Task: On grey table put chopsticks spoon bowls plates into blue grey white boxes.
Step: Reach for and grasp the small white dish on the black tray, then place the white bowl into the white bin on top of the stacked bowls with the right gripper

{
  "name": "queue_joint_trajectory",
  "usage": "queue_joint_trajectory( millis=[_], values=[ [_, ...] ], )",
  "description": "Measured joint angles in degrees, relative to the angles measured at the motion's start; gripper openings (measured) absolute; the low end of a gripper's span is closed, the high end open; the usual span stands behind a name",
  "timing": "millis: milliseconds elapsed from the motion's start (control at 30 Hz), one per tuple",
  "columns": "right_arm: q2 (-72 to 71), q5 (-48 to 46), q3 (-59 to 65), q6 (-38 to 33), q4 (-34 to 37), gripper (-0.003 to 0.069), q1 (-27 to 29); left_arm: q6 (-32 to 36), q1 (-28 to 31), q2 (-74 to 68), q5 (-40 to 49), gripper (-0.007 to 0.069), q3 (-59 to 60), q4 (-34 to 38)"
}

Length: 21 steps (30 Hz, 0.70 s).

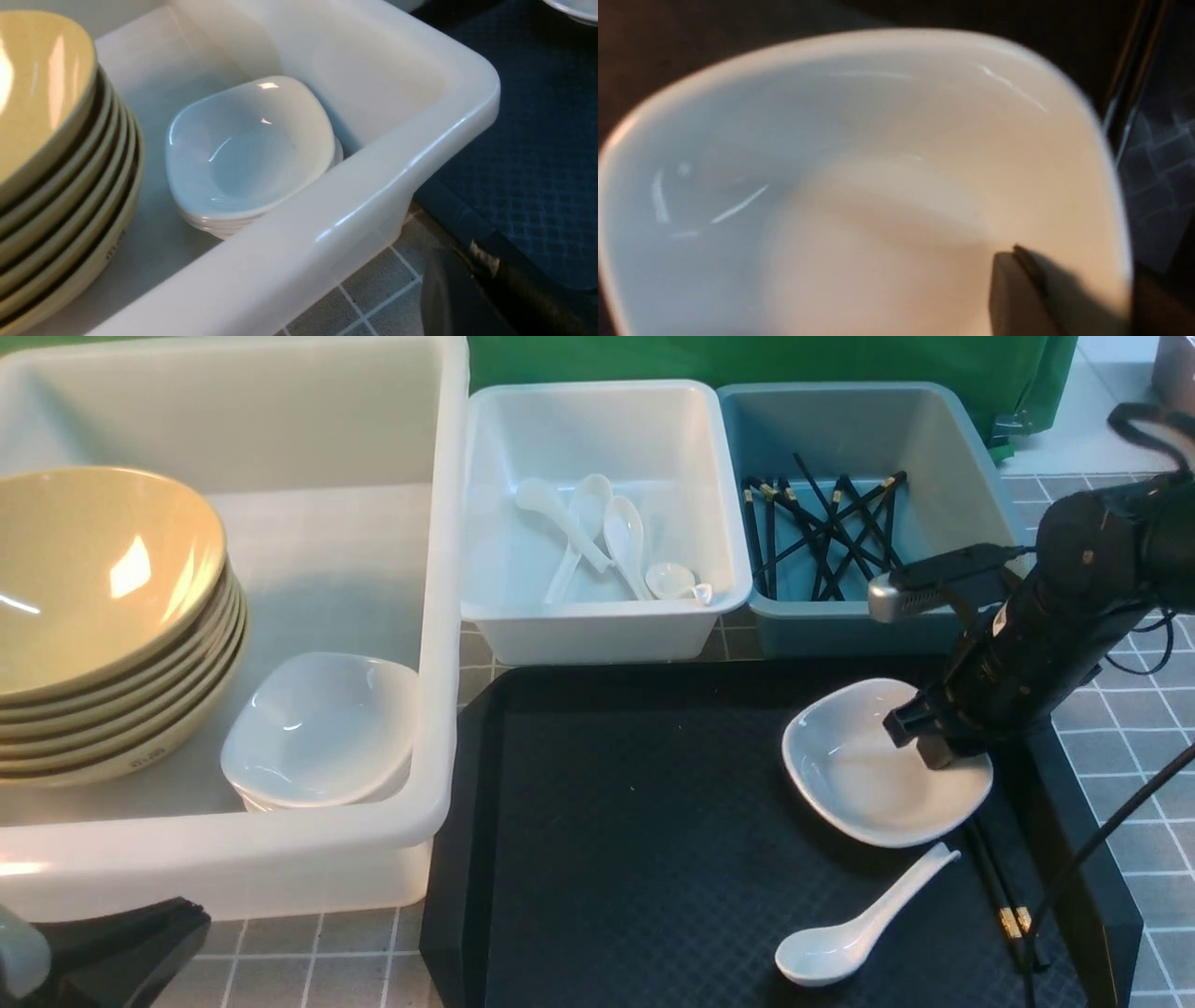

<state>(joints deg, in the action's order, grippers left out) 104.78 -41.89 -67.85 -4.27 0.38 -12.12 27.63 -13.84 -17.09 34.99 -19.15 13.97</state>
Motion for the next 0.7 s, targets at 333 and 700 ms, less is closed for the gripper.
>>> queue_joint_trajectory(
  millis=[333, 700],
  values=[
    [-12.74, -6.13, -0.12, -9.99, 9.69, 0.0069, -0.10, -15.16, 0.00, 4.60, -9.13, -0.0008, 0.05, -13.06],
    [-17.55, -4.95, -17.50, -18.73, 23.83, 0.0069, -12.84, -47.97, 0.00, 5.47, -10.09, -0.0008, 0.61, -41.37]
  ],
)
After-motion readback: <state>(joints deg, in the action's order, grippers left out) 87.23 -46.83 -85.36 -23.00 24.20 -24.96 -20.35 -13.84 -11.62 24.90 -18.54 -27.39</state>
